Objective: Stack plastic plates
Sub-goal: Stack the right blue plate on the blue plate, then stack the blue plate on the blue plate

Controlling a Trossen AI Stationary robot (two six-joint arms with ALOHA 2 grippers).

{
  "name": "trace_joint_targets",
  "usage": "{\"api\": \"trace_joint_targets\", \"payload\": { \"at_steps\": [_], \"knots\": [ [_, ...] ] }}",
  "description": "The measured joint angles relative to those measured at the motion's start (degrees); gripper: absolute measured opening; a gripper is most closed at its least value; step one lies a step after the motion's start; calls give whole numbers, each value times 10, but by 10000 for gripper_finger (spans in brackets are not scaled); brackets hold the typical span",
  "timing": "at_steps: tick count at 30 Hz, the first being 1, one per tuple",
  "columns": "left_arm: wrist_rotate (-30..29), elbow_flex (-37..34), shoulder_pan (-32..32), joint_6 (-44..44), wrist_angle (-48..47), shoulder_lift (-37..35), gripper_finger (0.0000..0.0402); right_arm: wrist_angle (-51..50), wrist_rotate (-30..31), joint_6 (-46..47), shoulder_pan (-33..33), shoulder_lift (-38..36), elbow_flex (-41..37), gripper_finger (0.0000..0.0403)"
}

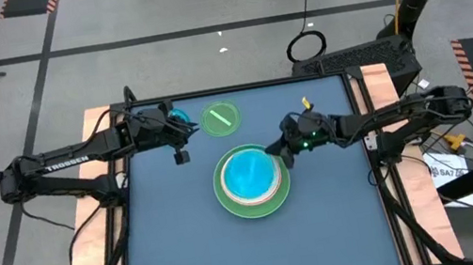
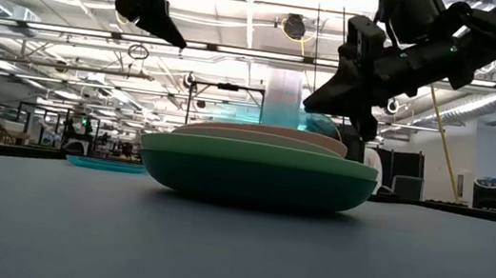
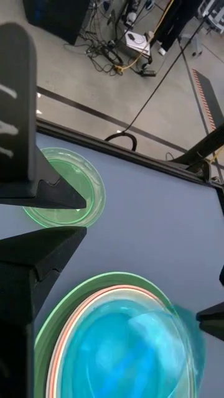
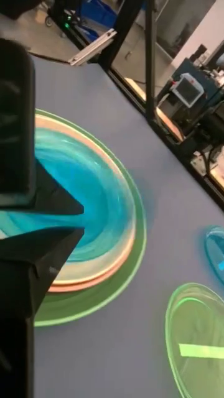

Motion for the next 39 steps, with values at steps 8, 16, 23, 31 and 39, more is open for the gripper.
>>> {"api": "trace_joint_targets", "payload": {
  "at_steps": [8, 16, 23, 31, 39],
  "knots": [
    [0, 0, 0, 0, 0, 0, 62, -13, 0, -4, 6, 0, 0, 99],
    [0, 0, 0, 0, 0, 0, 62, -16, 0, -9, 6, 0, 0, 122],
    [0, 0, 0, -2, 0, 0, 62, -21, 16, -35, -1, 0, 0, 123],
    [0, 0, 0, -17, 0, 0, 62, -41, 13, -101, -11, -9, 0, 123],
    [0, 0, 0, -84, 16, 17, 62, -192, 13, -163, -11, -95, 0, 123]
  ]
}}
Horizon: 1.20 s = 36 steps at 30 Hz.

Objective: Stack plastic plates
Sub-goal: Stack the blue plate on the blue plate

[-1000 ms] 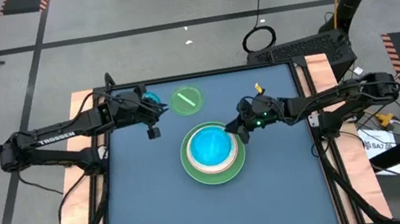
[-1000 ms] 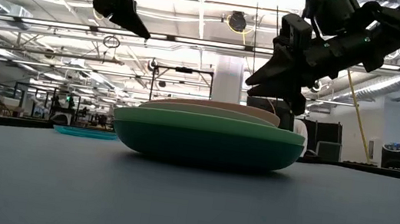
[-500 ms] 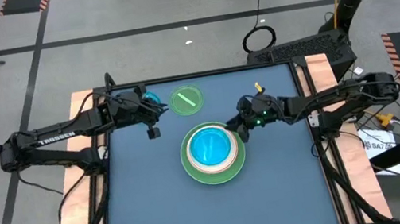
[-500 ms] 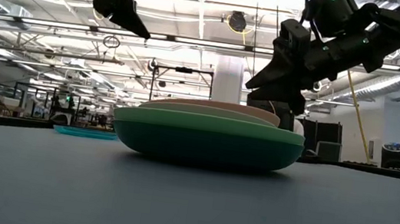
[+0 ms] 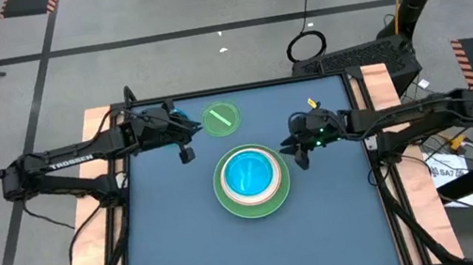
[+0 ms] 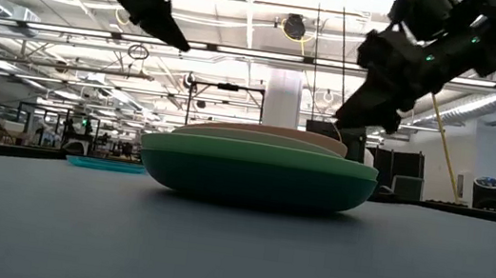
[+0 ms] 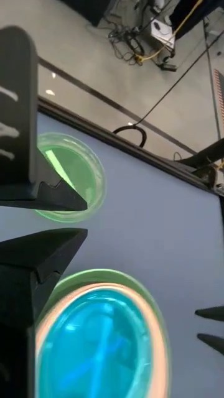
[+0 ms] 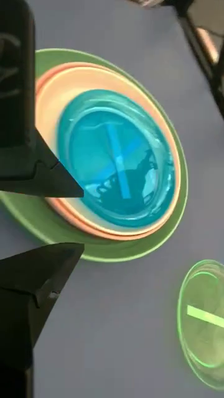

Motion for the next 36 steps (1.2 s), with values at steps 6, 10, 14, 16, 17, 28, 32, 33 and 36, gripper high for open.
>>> {"api": "trace_joint_targets", "payload": {
  "at_steps": [6, 10, 14, 16, 17, 28, 32, 33, 36],
  "knots": [
    [1, 4, 12, -27, 70, 65, 62, -79, 49, -123, 0, -88, 0, 123],
    [1, 50, 49, -45, 73, 129, 62, -76, 88, -182, 0, -138, 0, 123],
    [8, 120, 100, -55, 19, 200, 62, -72, 108, -215, -7, -183, 0, 123],
    [20, 149, 128, -56, -12, 232, 62, -73, 108, -215, -15, -199, 0, 123],
    [21, 162, 141, -59, -35, 248, 62, -73, 107, -214, -17, -204, 0, 123],
    [21, 209, 264, -54, -301, 345, 62, -80, 105, -229, -22, -209, 0, 123],
    [21, 209, 274, -92, -328, 352, 62, -84, 105, -232, -22, -209, 0, 123],
    [21, 209, 272, -102, -329, 352, 62, -86, 105, -233, -22, -210, 0, 123],
    [22, 209, 259, -125, -332, 351, 63, -89, 105, -234, -22, -210, 0, 123]
  ]
}}
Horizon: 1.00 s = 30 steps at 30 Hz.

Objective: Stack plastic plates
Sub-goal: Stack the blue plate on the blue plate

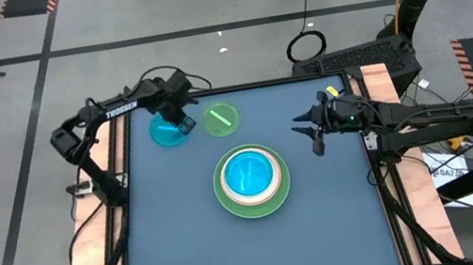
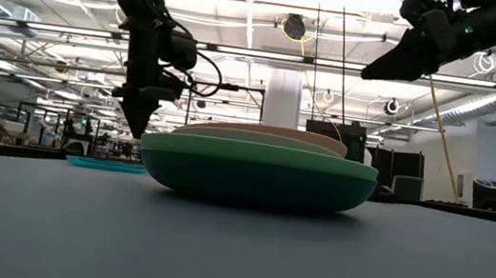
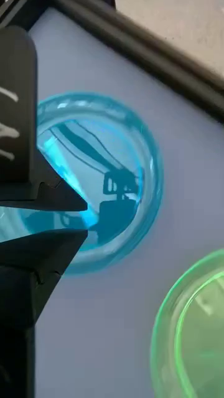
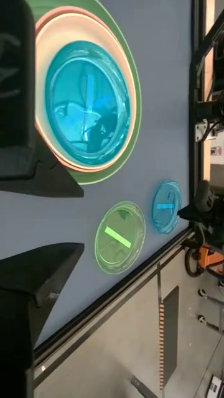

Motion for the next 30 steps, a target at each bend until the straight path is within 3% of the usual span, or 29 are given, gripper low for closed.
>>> {"api": "trace_joint_targets", "payload": {
  "at_steps": [17, 21, 24, 30],
  "knots": [
    [-2, -5, -75, 20, -44, 0, 61, -2, 0, 4, 0, 0, 0, 123],
    [-6, -8, -83, 21, -67, 0, 17, -2, 0, 4, 0, 0, 0, 123],
    [-12, -27, -90, 13, -53, 0, 6, -2, 0, 4, 0, 0, 0, 123],
    [-18, -74, -101, -27, -14, 0, 23, -2, 0, 4, 0, 0, 0, 123]
  ]
}}
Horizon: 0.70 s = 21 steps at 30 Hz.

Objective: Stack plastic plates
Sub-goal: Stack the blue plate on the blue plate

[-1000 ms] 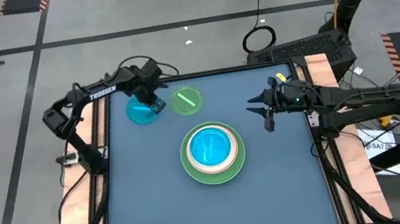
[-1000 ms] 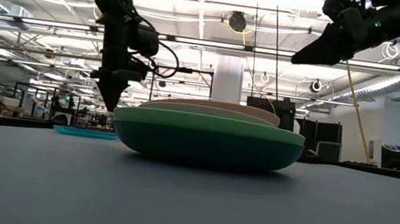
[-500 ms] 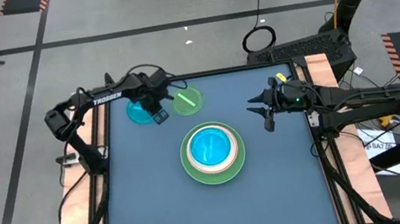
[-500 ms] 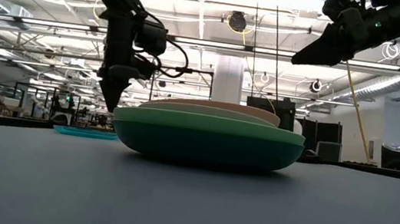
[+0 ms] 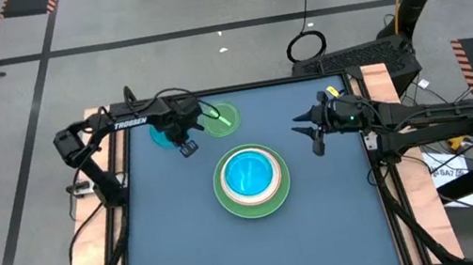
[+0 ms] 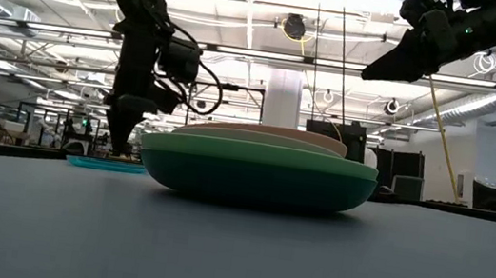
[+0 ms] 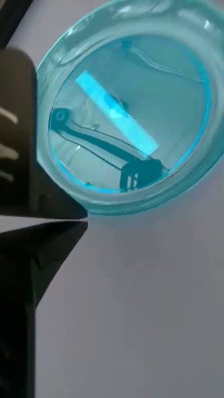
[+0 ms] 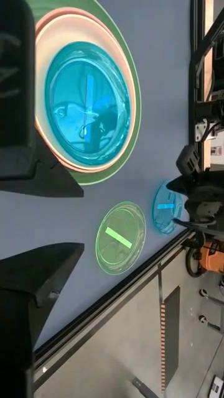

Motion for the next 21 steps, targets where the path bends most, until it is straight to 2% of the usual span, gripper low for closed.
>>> {"api": "trace_joint_targets", "payload": {
  "at_steps": [11, 21],
  "knots": [
    [-10, -3, 0, 6, 25, 0, 123, 0, 0, 0, 0, 0, 0, 123],
    [-17, -3, -1, -14, 59, 0, 133, 0, 0, 0, 0, 0, 0, 123]
  ]
}}
